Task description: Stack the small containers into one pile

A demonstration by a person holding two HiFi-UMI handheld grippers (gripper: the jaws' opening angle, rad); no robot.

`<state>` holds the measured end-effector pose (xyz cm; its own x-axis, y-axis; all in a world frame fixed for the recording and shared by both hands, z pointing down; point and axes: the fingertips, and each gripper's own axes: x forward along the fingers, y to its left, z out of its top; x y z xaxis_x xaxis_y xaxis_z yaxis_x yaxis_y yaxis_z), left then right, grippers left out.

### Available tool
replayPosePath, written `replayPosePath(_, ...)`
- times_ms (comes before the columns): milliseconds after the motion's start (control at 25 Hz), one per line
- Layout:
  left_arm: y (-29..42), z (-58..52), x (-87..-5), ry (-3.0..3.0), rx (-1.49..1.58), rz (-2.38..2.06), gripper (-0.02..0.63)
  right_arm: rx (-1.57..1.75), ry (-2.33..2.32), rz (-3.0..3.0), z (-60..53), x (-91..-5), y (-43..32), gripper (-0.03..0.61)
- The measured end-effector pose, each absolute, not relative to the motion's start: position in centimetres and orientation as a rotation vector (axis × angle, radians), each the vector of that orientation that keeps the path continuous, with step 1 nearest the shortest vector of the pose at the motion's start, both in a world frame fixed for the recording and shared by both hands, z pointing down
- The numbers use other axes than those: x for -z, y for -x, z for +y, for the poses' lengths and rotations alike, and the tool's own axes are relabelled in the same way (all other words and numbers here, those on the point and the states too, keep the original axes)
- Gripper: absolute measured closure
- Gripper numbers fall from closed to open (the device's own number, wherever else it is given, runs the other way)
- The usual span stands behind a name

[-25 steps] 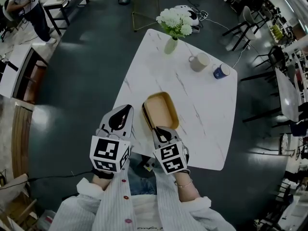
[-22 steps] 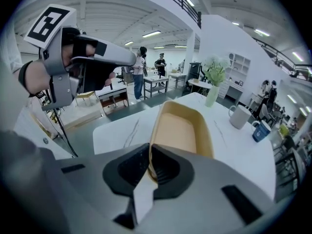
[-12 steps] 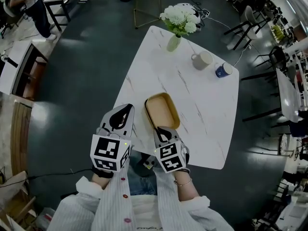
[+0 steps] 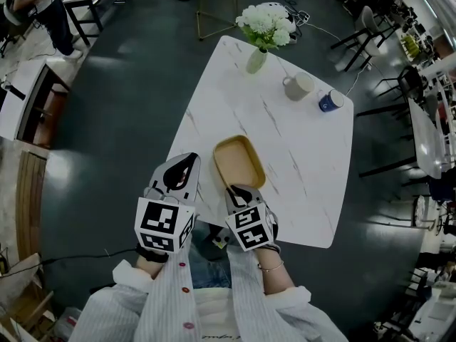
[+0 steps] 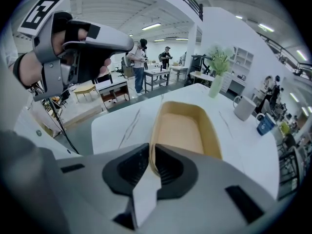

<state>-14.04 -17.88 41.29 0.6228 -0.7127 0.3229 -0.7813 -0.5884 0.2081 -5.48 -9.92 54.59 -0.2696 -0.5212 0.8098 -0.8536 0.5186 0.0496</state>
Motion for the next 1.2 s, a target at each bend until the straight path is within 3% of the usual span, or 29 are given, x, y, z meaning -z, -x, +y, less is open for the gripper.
replayPosePath(280, 13.6, -17.8, -41.2, -2.524, -0.292, -1.192, 0.594, -0.601, -1.132, -1.962, -9.5, -54.9, 5.8, 0.492)
replayPosePath(800, 10.2, -18.2, -39.1, -2.553, -0.265, -1.175, 0.594, -0.689, -1.296, -2.175, -11.2, -47.4, 3.5, 0.485)
replayPosePath(1200, 1.5, -17.1, -35.9, -2.641, -0.214, -1.093, 0.594, -0.581, -1.482, -2.340, -11.5, -38.1, -4.2, 0.502)
